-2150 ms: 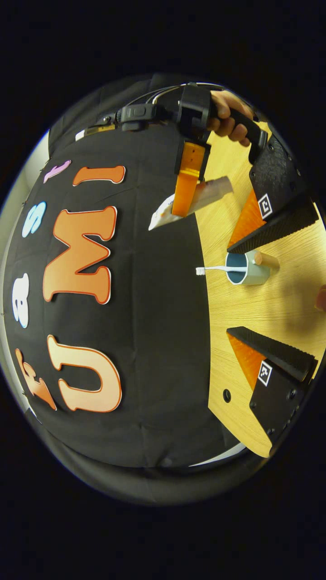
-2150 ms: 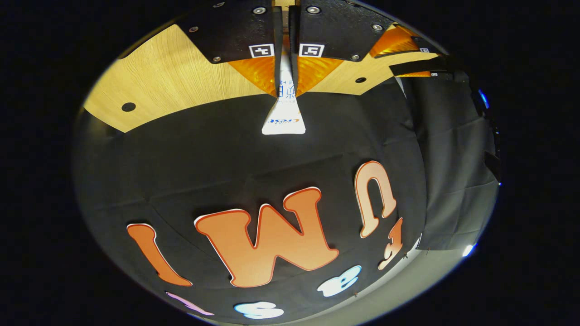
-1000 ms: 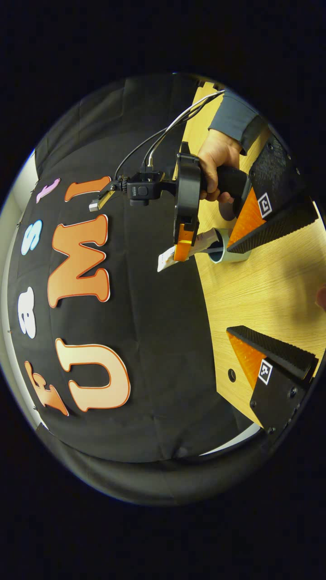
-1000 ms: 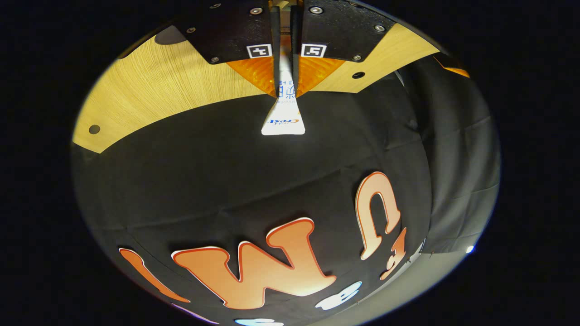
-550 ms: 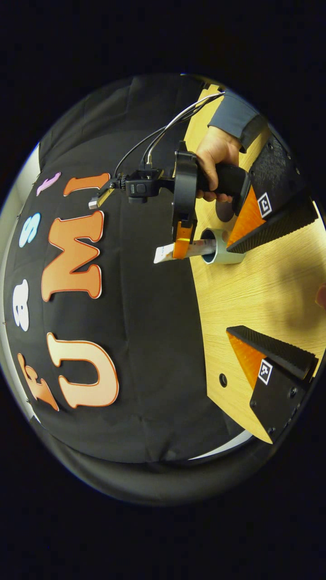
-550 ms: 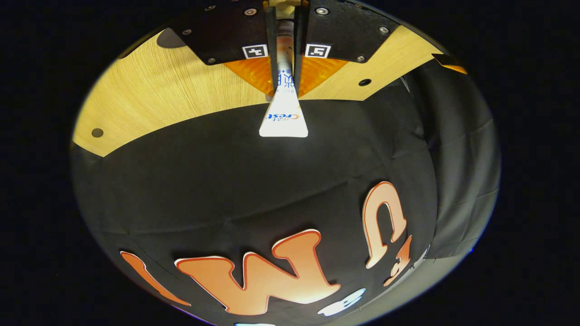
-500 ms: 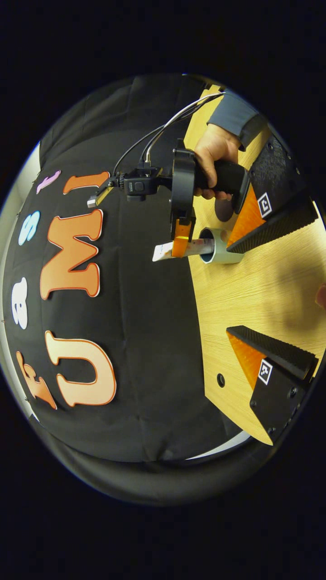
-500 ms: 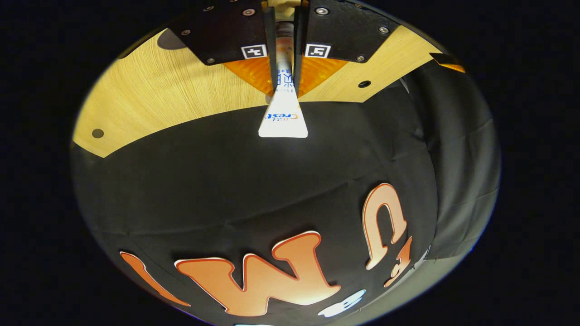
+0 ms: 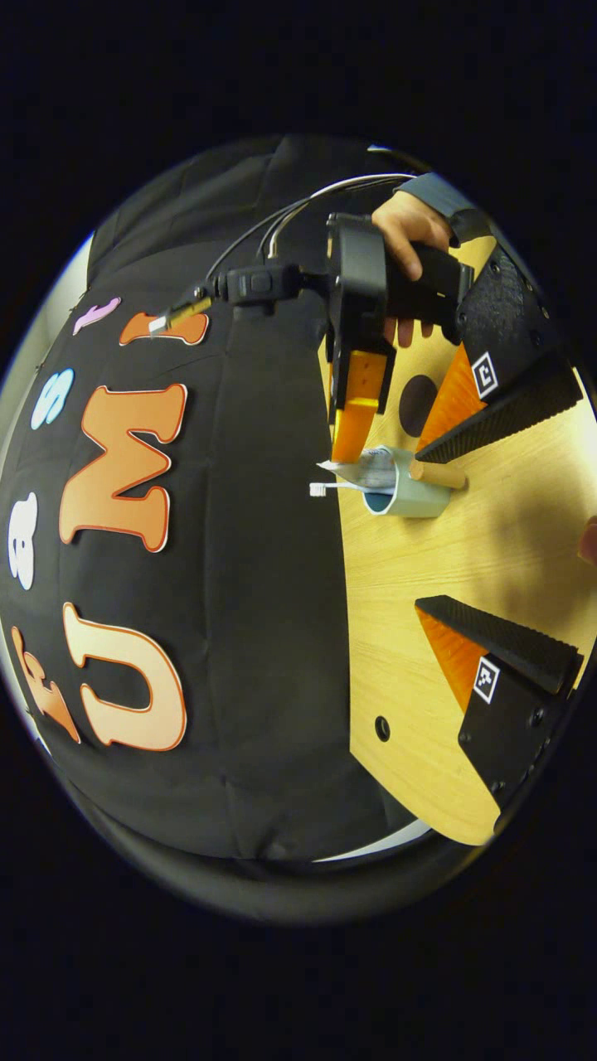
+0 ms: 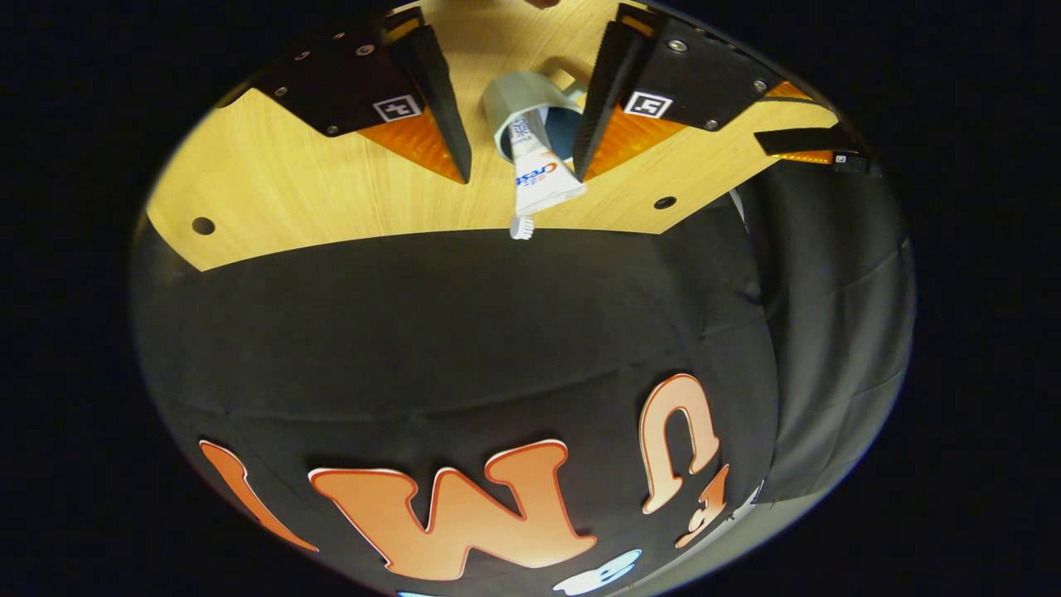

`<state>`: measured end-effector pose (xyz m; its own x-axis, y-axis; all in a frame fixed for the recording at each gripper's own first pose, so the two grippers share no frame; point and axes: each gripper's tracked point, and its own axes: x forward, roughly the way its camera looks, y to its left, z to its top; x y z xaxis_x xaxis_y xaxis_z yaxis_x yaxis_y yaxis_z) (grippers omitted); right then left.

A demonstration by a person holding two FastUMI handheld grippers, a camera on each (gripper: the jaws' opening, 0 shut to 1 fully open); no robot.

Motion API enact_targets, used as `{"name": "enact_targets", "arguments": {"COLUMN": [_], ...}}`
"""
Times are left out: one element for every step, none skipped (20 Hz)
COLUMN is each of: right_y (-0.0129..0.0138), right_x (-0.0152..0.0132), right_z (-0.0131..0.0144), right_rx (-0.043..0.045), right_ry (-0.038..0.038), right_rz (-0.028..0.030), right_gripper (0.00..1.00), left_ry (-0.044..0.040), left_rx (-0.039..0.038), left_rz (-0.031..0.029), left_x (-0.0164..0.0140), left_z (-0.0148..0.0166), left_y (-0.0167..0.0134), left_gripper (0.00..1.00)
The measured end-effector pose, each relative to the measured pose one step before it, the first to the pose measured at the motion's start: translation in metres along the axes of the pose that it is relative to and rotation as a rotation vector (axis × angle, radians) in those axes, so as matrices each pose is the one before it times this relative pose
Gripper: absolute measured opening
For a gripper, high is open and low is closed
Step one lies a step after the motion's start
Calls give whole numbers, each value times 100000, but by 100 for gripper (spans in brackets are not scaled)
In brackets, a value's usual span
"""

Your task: Put the toothbrush and toothpaste on the desktop into the cup, then pick up the cup and place it on the coaster on the desktop.

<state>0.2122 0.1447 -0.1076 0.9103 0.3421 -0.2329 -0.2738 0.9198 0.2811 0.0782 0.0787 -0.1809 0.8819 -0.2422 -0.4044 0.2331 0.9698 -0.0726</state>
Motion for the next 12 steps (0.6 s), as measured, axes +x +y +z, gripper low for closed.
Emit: {"name": "enact_targets", "arguments": {"right_y": [-541,-619,-590,-689,-1145,-650,-767,-716,-858,-730,-792,-546], "right_x": [-1097,-982,-1144,-1063,-1406,-990,-997,-1059,-951,-978,-1230,-1347], "right_z": [515,600,513,566,536,191,286,404,539,565,753,501], "right_rx": [-905,-652,-298,104,-325,-722,-856,-911,-568,-345,100,-1081], "right_ry": [-1015,-1090,-1274,-1460,-1230,-856,-844,-1341,-1404,-1570,-2018,-981], "right_rz": [-598,-644,-490,-819,-2074,-604,-1015,-901,-1286,-484,-585,437], "right_gripper": [80,76,85,86,87,89,89,90,90,91,91,91], "left_ry": [1059,1726,1561,2935,2441,2576,1519,2005,2292,3582,4153,3274], "left_rx": [-1308,-1865,-3152,-2705,-2278,23,925,690,-843,-1482,-1033,-179], "left_rz": [-1293,-1083,-1350,-1643,-1086,202,367,6,-1791,-2013,-739,1092], "left_x": [469,422,502,530,770,469,529,326,454,323,502,656], "left_z": [111,29,-73,-96,-22,-53,155,149,211,-322,-327,-158], "left_y": [-730,-551,-648,-751,-907,-362,-337,-345,-724,-707,-174,83], "left_gripper": [97,97,97,98,98,98,98,98,98,98,98,98]}}
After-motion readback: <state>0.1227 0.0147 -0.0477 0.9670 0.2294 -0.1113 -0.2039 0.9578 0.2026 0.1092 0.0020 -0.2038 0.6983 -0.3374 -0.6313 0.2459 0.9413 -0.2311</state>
